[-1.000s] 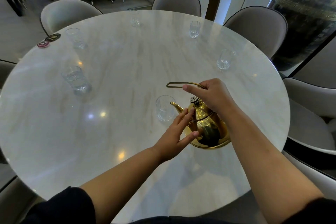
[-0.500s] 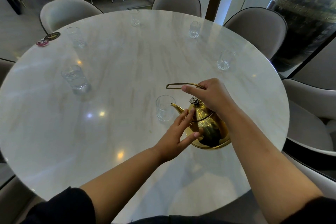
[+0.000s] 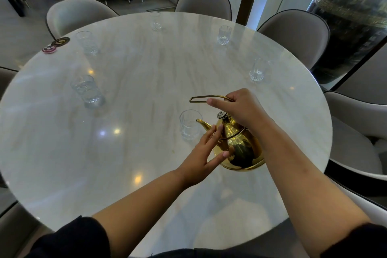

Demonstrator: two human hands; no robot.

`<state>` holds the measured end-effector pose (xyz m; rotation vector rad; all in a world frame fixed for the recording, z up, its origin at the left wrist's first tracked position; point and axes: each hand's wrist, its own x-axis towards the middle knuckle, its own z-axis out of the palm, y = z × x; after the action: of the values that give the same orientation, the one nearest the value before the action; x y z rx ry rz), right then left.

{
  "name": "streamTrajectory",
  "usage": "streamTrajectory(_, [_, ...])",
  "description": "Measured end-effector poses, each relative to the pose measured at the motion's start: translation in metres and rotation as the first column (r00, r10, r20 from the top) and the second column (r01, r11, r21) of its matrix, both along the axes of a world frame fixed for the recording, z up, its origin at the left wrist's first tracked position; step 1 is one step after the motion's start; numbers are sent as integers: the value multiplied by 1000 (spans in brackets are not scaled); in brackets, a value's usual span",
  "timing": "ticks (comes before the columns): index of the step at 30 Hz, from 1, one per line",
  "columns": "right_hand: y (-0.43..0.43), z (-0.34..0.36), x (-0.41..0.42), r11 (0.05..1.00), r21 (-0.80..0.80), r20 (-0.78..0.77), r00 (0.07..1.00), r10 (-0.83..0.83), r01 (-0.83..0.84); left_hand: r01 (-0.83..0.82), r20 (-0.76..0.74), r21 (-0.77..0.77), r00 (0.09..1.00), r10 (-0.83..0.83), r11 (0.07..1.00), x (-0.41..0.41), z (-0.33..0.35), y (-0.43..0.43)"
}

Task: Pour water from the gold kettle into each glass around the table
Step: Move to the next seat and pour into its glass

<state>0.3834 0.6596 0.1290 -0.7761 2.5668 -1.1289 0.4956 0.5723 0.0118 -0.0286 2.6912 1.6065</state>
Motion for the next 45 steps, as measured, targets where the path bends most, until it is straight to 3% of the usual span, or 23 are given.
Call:
streamTrajectory(34, [-4, 3, -6, 995, 96, -64, 997, 37, -31, -5, -3, 42, 1000, 5, 999, -1, 4, 4])
streamTrajectory(45, [8, -2, -3, 999, -32, -18, 1000, -19, 19, 0, 4, -10, 1000, 0, 1000, -3, 1, 4])
